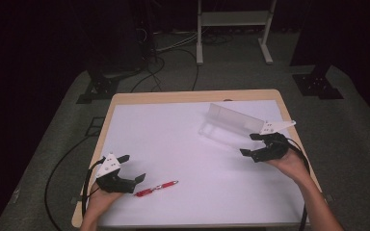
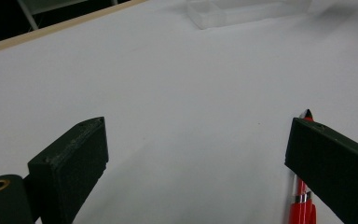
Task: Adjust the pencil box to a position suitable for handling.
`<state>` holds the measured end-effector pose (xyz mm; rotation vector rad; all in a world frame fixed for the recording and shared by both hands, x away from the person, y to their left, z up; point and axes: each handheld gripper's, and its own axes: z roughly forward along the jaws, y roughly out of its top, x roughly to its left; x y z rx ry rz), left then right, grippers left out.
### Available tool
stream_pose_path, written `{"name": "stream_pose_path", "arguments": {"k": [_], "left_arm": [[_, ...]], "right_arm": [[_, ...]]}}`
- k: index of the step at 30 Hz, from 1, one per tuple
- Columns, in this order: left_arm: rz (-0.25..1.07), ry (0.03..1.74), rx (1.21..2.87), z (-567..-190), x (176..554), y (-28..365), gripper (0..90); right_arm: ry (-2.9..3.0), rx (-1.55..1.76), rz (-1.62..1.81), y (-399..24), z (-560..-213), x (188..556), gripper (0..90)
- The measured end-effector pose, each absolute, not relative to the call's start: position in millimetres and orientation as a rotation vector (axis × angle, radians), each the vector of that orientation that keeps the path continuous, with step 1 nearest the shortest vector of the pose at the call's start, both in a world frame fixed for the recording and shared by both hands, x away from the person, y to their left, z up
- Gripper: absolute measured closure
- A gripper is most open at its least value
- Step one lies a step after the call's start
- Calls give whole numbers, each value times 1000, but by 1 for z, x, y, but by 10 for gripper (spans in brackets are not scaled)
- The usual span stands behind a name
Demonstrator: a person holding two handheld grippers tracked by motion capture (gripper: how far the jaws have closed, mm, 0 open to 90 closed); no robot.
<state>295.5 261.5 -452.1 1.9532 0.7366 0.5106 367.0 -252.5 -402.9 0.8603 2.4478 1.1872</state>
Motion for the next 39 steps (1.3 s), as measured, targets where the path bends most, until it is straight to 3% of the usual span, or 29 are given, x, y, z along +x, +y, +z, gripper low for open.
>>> {"name": "stream_pose_path", "arguments": {"k": [12,39], "left_arm": [[503,732,1949,-452,295,262,52],[493,730,1927,-450,295,264,52]], "right_arm": [[2503,847,1126,-234,-408,396,256],[2602,834,1065,-212,-435,423,461]]}}
